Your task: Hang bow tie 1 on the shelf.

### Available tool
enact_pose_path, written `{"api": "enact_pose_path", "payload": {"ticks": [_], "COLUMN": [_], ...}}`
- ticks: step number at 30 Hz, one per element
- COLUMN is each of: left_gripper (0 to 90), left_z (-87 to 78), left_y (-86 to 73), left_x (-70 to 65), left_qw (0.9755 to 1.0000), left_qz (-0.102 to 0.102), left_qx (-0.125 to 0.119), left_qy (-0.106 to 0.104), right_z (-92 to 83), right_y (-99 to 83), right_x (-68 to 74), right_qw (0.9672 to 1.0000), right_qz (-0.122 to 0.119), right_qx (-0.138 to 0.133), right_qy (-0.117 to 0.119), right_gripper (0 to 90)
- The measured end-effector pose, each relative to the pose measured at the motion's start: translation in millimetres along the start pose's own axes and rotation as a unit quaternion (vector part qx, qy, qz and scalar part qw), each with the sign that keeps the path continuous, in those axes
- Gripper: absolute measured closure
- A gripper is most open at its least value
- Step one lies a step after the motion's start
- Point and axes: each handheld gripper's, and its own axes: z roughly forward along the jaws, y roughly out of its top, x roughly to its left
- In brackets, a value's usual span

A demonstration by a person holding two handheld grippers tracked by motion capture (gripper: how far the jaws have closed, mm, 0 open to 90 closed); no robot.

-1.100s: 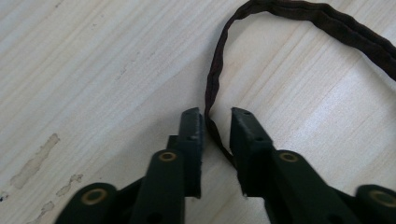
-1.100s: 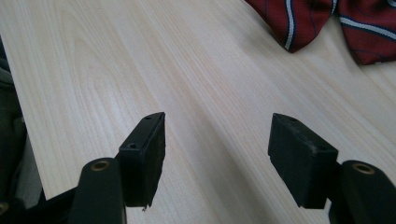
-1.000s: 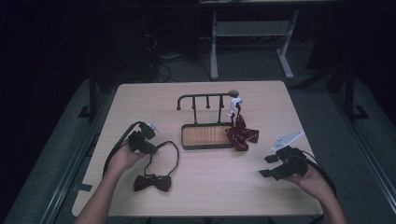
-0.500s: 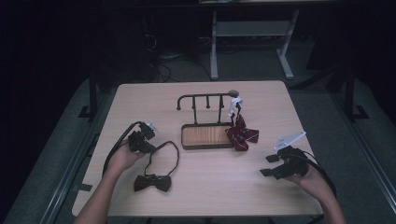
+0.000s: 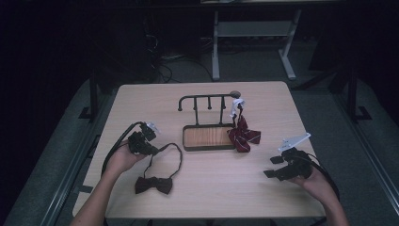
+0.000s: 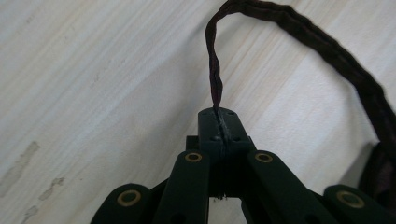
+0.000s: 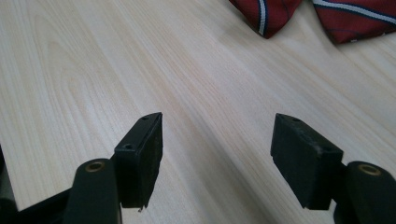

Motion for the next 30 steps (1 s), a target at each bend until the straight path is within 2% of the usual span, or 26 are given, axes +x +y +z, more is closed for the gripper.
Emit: {"api": "enact_pose_path", "payload": {"ticks": [5, 11, 17, 30], "left_gripper": [89.8, 89.8, 89.8, 89.9], "left_z": [-13.9, -26.7, -37.8, -58.3], "left_y": [5.4, 9.0, 12.4, 23.5], "left_x": [-4.1, -8.0, -11.3, -18.7], "left_qw": [0.9998, 0.9996, 0.9991, 0.9978], "left_qz": [0.016, 0.023, 0.035, 0.057], "left_qx": [0.003, -0.012, -0.018, -0.031], "left_qy": [0.008, -0.009, -0.017, -0.016], "right_z": [-0.2, 0.4, -0.2, 0.6], "right_y": [-1.4, -1.0, -0.8, 1.2], "right_x": [-1.1, -0.9, -0.8, 1.7], "right_qw": [1.0000, 1.0000, 1.0000, 0.9999], "right_qz": [-0.001, -0.006, -0.008, -0.012], "right_qx": [-0.004, -0.003, -0.004, -0.005], "right_qy": [0.003, 0.002, 0.002, 0.006], "right_gripper": [33.9, 33.5, 33.5, 33.1]}}
